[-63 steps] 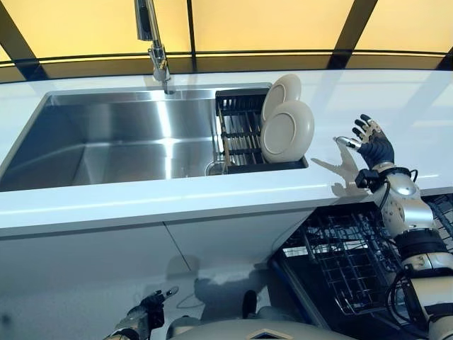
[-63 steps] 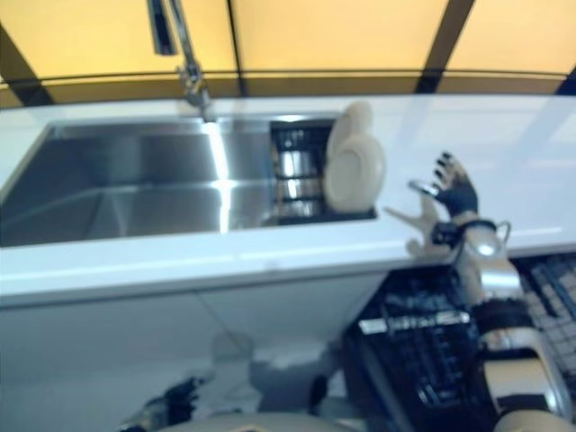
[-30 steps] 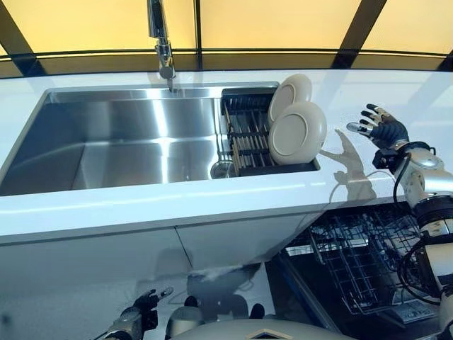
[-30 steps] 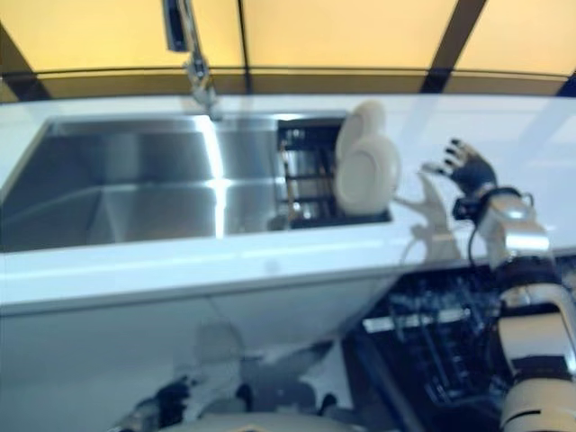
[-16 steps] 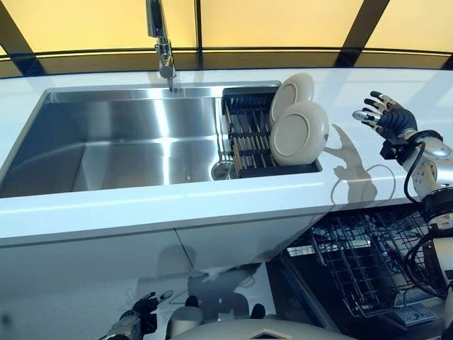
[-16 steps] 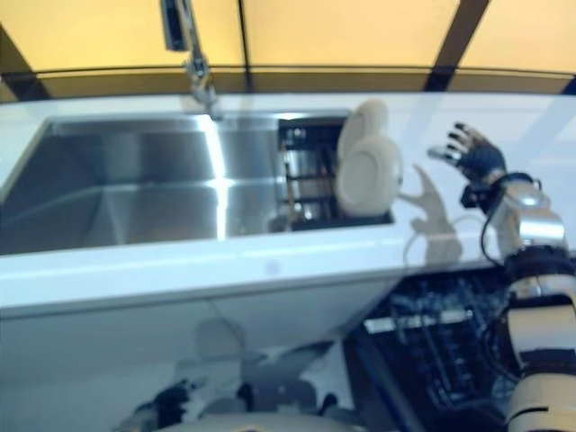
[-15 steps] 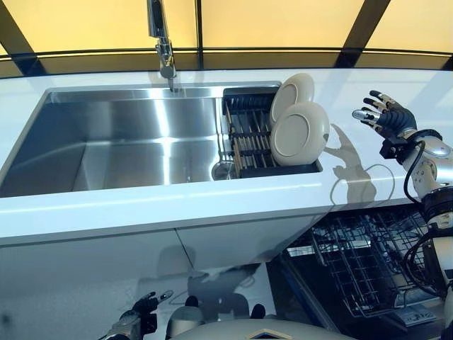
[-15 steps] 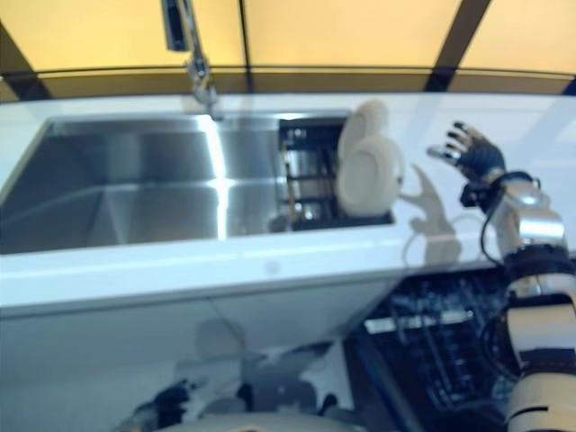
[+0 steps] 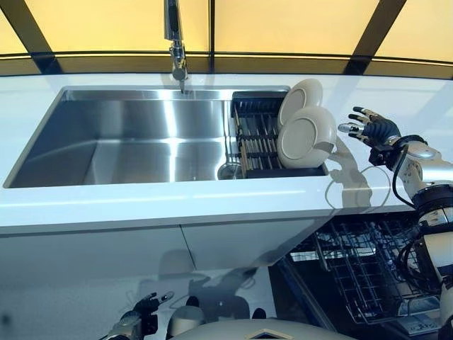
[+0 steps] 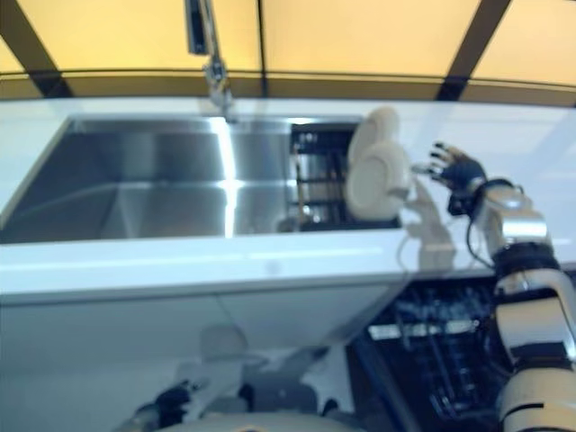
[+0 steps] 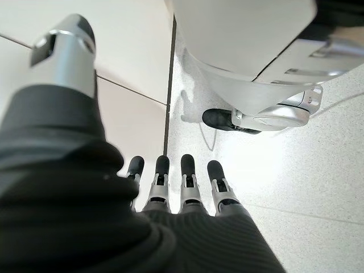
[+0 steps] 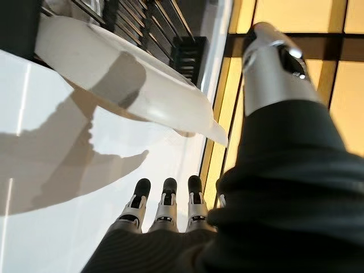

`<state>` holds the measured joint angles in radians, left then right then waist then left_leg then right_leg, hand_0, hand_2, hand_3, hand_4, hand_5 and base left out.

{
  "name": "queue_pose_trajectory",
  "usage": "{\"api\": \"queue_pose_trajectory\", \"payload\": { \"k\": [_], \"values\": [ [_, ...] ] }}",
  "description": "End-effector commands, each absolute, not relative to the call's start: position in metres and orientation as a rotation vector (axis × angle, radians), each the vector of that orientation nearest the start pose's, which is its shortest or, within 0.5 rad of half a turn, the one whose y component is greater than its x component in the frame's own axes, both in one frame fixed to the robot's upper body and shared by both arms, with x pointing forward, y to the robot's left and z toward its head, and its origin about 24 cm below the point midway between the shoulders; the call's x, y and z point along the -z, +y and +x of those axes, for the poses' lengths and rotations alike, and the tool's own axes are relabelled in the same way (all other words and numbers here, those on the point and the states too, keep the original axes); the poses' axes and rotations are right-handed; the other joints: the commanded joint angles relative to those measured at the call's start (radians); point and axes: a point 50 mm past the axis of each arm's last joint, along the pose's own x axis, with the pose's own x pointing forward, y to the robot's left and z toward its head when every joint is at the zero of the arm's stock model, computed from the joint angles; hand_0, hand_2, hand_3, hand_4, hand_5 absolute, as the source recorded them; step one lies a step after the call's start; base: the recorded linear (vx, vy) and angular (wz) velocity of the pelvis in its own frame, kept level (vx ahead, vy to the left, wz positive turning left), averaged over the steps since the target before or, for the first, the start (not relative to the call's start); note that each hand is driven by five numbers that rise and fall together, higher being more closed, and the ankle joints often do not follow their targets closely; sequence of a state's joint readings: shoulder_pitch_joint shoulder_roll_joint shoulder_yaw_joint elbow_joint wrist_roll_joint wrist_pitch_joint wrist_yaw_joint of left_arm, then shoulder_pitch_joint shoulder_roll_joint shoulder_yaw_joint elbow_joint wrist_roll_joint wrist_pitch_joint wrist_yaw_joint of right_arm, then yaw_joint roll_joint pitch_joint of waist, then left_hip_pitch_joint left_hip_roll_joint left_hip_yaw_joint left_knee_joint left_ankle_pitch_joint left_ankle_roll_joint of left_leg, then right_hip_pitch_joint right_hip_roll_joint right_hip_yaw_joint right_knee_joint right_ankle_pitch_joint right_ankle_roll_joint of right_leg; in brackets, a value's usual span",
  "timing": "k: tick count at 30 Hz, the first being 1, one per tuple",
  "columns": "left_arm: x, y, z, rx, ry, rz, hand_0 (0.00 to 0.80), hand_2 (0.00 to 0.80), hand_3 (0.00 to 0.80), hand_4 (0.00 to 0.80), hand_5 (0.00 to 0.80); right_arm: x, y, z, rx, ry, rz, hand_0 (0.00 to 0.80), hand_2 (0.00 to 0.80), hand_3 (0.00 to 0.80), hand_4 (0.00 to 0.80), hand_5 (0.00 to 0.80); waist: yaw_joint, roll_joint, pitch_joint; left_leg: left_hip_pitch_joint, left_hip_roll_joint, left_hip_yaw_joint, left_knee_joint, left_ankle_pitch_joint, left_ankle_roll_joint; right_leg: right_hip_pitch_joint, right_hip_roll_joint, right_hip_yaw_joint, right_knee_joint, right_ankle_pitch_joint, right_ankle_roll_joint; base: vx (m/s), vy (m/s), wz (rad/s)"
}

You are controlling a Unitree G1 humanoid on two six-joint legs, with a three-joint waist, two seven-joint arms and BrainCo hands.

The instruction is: Take plates into dishwasher

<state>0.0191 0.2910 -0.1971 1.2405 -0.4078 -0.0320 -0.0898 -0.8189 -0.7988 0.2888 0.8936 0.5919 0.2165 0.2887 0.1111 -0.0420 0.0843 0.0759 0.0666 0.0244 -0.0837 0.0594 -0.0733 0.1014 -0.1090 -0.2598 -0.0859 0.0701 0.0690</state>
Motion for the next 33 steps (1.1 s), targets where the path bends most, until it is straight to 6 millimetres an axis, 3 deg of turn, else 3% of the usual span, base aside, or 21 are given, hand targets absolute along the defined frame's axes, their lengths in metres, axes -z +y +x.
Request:
{"api": "queue_pose_trajectory", "payload": {
  "k": [1, 33],
  "values": [
    [0.155, 0.254, 0.095, -0.154, 1.182, 0.032, 0.000, 0.000, 0.000, 0.000, 0.000, -0.184, -0.304, 0.379, -0.040, 0.203, -0.243, 0.000, 0.000, 0.000, 0.000, 0.000, 0.026, -0.039, -0.014, -0.015, 0.002, 0.016, -0.004, -0.020, 0.002, 0.014, -0.045, 0.000, -0.001, 0.000, 0.048, 0.000, 0.000, 0.00],
    [0.154, 0.255, 0.097, -0.153, 1.164, 0.037, 0.000, 0.000, 0.000, 0.000, 0.000, -0.165, -0.297, 0.380, -0.134, 0.311, -0.197, 0.000, 0.000, 0.000, 0.000, 0.000, 0.038, -0.038, -0.005, -0.012, 0.002, 0.012, -0.004, -0.020, 0.002, 0.016, -0.045, -0.006, -0.001, 0.000, 0.045, 0.000, 0.000, 0.00]
  ]
}}
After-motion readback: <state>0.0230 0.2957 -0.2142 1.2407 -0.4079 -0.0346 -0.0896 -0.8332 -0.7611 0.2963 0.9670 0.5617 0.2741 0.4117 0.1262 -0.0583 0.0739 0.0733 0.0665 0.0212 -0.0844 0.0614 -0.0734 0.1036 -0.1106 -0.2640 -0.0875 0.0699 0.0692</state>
